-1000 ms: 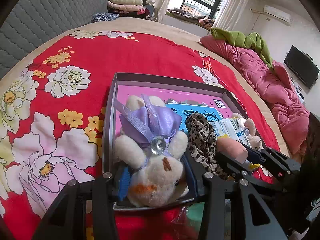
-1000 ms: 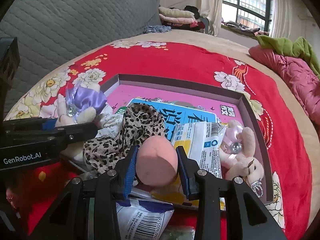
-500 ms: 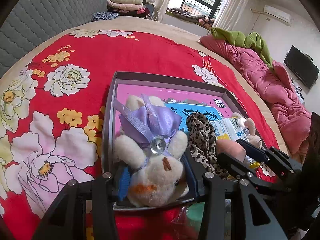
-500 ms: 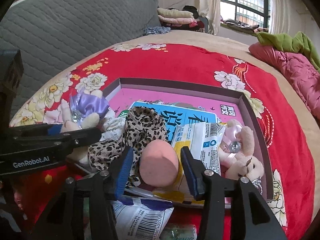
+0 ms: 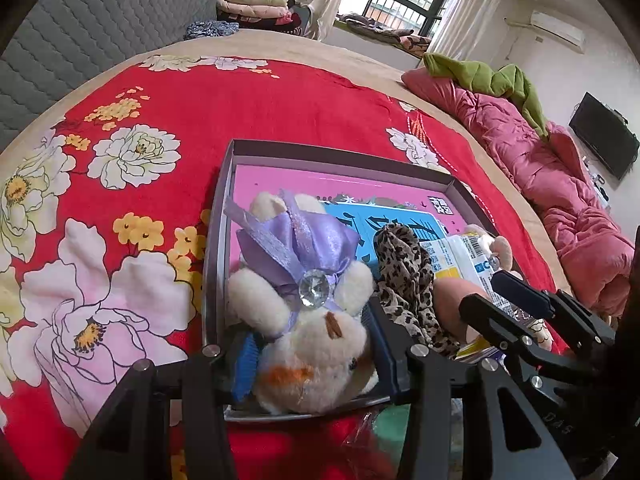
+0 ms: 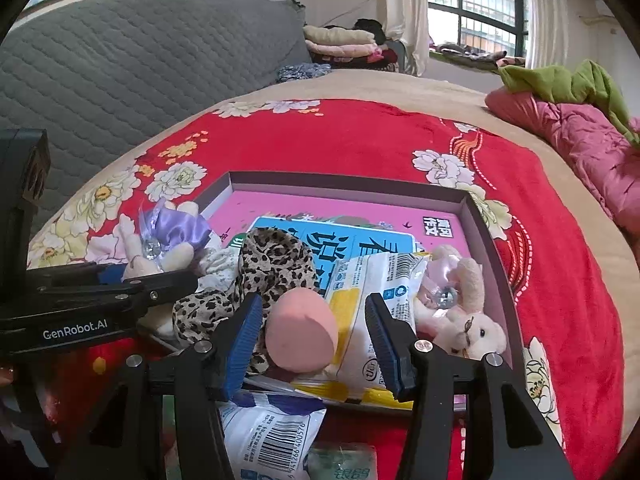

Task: Organize soft objects
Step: 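Lower the pink sponge into the box and open the right tool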

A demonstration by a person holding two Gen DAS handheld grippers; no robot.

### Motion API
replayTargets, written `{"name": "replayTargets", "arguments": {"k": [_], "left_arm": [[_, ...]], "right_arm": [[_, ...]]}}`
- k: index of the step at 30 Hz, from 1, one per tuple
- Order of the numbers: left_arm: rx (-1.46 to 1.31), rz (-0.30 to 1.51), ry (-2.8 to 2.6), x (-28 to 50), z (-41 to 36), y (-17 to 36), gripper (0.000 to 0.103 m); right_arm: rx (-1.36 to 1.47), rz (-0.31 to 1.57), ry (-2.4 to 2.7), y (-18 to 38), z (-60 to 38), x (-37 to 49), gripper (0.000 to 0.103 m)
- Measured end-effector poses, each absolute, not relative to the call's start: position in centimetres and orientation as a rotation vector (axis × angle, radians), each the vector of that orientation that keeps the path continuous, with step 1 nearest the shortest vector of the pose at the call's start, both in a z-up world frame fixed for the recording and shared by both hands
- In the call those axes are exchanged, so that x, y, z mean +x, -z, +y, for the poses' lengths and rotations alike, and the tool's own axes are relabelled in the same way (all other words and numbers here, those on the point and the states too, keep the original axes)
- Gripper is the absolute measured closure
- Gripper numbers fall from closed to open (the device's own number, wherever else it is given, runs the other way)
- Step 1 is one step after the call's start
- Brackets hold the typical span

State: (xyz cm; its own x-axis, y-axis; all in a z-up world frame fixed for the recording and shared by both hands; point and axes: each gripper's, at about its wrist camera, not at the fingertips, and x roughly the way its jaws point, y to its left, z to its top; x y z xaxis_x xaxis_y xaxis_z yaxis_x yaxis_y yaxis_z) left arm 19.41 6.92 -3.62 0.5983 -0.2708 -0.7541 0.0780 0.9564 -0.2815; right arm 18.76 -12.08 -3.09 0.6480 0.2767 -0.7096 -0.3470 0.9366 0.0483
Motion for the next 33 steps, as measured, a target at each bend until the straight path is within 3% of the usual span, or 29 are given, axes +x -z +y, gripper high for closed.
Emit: {"name": "replayTargets", "arguments": {"k": [33], "left_arm": [[-0.241,0.899,0.214,19.51,7.18,3.29,0.047]], "right_arm": [[-0.063,0.794,-0.327,3.18,-12.90,18.97,0.043]]}}
